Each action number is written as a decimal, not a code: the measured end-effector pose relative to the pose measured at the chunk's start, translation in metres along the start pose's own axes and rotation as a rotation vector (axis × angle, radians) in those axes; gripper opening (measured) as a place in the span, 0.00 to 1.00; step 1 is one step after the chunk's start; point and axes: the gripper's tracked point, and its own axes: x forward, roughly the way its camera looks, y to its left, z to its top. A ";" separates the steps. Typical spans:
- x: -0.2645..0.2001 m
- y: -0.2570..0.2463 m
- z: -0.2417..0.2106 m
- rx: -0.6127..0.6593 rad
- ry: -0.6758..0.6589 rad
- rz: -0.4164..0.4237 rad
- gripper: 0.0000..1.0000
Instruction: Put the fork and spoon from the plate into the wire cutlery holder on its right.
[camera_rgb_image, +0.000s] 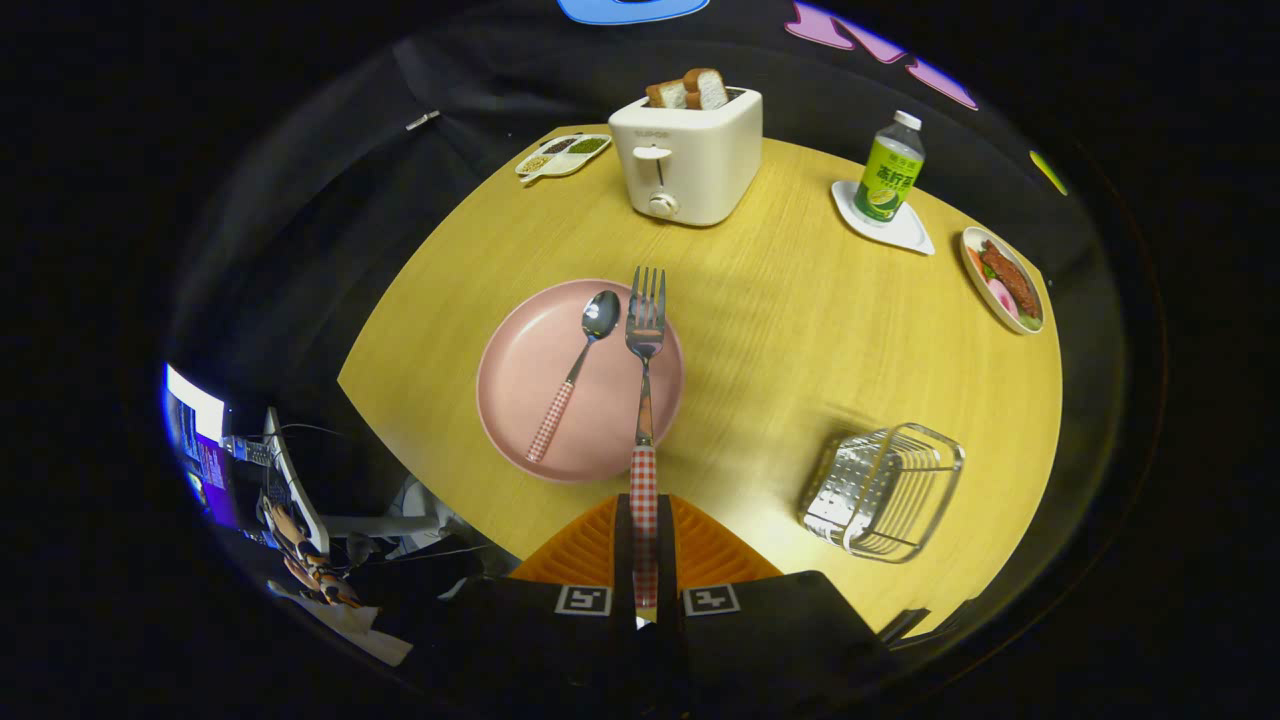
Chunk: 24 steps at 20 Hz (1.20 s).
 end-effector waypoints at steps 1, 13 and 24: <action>-0.012 -0.014 -0.004 -0.009 0.005 -0.012 0.11; -0.086 -0.137 -0.061 -0.114 0.226 -0.081 0.11; -0.075 -0.175 -0.082 -0.284 0.533 -0.075 0.11</action>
